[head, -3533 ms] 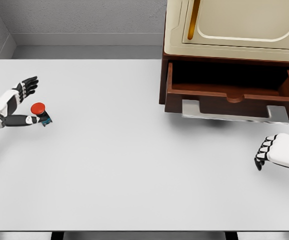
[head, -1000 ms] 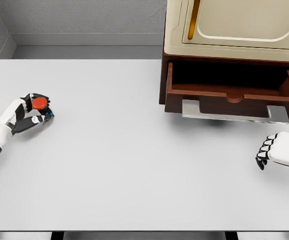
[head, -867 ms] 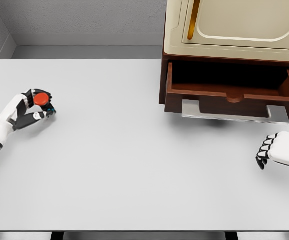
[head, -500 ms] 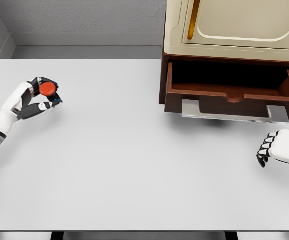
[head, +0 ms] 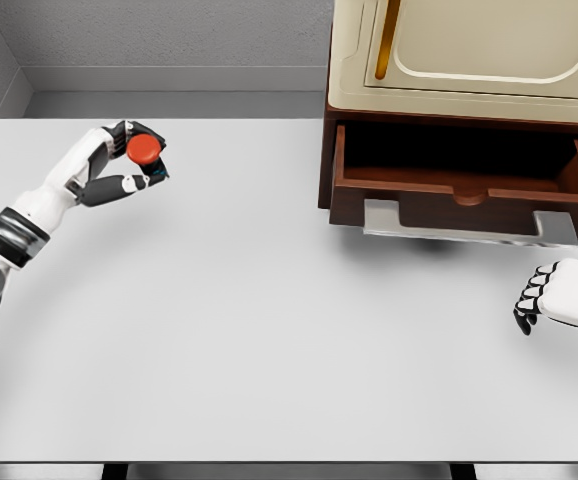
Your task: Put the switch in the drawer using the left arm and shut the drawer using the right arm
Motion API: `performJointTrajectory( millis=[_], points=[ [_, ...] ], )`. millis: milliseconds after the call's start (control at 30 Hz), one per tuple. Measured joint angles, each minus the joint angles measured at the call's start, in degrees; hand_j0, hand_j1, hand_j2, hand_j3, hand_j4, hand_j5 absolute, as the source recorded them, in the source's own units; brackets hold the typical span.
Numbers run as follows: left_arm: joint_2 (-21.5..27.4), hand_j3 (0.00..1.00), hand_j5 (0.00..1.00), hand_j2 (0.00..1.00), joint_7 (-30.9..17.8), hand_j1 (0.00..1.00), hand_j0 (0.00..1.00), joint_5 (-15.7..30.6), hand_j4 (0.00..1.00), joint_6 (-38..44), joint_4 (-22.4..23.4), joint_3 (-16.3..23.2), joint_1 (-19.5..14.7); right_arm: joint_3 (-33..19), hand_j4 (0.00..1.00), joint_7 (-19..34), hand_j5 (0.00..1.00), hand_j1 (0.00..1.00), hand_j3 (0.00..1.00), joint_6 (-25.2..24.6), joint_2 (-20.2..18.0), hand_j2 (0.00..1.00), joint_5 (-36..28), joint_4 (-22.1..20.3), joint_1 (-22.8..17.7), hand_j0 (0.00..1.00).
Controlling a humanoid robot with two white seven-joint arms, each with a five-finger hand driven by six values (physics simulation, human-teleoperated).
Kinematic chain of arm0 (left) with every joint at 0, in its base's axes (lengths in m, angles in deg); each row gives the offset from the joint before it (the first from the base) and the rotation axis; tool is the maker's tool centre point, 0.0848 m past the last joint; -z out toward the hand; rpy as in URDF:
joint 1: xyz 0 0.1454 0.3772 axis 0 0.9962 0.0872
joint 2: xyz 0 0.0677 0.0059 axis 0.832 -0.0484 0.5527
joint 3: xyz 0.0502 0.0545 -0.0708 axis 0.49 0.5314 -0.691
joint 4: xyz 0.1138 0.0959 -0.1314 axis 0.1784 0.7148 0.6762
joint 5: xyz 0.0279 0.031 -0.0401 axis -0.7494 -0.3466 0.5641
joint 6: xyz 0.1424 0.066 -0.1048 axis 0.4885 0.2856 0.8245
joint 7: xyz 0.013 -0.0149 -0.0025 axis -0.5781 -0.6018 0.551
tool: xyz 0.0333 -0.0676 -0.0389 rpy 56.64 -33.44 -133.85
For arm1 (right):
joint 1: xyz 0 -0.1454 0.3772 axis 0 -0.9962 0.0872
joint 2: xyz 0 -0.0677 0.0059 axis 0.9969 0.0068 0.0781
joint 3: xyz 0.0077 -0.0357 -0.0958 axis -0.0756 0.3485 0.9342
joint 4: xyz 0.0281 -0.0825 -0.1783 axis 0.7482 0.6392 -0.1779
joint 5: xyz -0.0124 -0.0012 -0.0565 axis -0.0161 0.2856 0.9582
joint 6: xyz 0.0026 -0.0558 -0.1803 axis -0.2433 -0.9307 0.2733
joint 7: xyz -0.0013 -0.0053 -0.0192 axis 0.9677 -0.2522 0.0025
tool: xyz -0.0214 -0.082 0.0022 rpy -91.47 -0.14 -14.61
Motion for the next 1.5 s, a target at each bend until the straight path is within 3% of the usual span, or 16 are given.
performJointTrajectory(
  millis=[233,1000,1500],
  points=[
    [-1.2,0.46,0.46,0.46,0.0,0.46,0.46,-0.7,0.46,1.1,-1.8,2.6,-3.5,0.0,0.3,0.0,0.3,0.3,0.3,0.0,0.0,0.3,0.0,0.0,0.0,0.3],
    [-4.2,0.46,0.46,0.46,0.0,0.46,0.46,-0.9,0.46,3.3,-8.0,9.2,-8.6,0.0,0.3,0.0,0.3,0.3,0.3,0.0,0.0,0.3,0.0,0.0,0.0,0.3],
    [-7.1,0.43,0.43,0.43,0.0,0.43,0.43,-8.9,0.43,4.7,-11.2,11.3,-11.4,0.0,0.3,0.0,0.3,0.3,0.3,0.0,0.0,0.3,0.0,0.0,0.0,0.3]
  ],
)
